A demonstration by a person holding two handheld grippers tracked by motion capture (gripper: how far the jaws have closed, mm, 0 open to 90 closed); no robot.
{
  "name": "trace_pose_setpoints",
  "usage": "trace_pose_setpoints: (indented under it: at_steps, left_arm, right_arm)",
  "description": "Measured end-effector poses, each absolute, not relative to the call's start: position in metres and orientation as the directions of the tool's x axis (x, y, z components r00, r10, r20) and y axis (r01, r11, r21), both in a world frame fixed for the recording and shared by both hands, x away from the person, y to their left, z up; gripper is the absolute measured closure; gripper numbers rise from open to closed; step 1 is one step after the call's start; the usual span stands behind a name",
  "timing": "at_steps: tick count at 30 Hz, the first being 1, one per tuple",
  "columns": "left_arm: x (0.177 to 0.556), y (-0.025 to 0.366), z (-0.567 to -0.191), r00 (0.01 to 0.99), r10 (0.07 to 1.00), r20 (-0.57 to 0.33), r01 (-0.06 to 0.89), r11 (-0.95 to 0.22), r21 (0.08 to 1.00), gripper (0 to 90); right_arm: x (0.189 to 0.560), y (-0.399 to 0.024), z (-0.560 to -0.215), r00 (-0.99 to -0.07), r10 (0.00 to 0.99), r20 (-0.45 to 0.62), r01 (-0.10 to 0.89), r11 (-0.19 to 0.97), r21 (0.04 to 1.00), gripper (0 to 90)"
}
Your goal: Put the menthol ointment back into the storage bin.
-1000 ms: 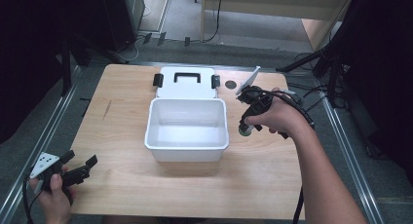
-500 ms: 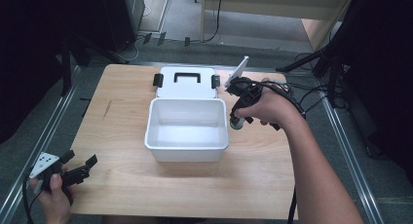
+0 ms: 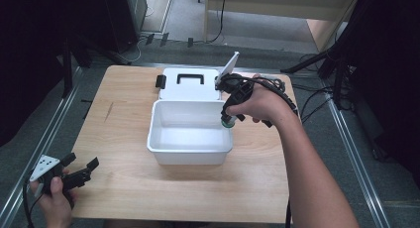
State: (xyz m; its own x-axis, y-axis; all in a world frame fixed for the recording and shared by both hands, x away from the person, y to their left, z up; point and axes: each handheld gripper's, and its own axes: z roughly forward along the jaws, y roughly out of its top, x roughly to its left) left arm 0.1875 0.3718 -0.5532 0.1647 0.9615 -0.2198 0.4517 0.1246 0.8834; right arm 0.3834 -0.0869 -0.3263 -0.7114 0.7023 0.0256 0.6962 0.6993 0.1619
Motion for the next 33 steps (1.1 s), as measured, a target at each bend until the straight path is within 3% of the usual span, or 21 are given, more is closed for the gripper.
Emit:
trace_pose_setpoints:
  at_steps: [33]
  left_arm:
    - [0.188, 0.372, -0.553, 0.176, 0.96, -0.219, 0.45, 0.119, 0.885, 8.2]
  right_arm:
    - [0.39, -0.043, -0.382, -0.768, 0.638, 0.056, 0.64, 0.762, 0.101, 50.9]
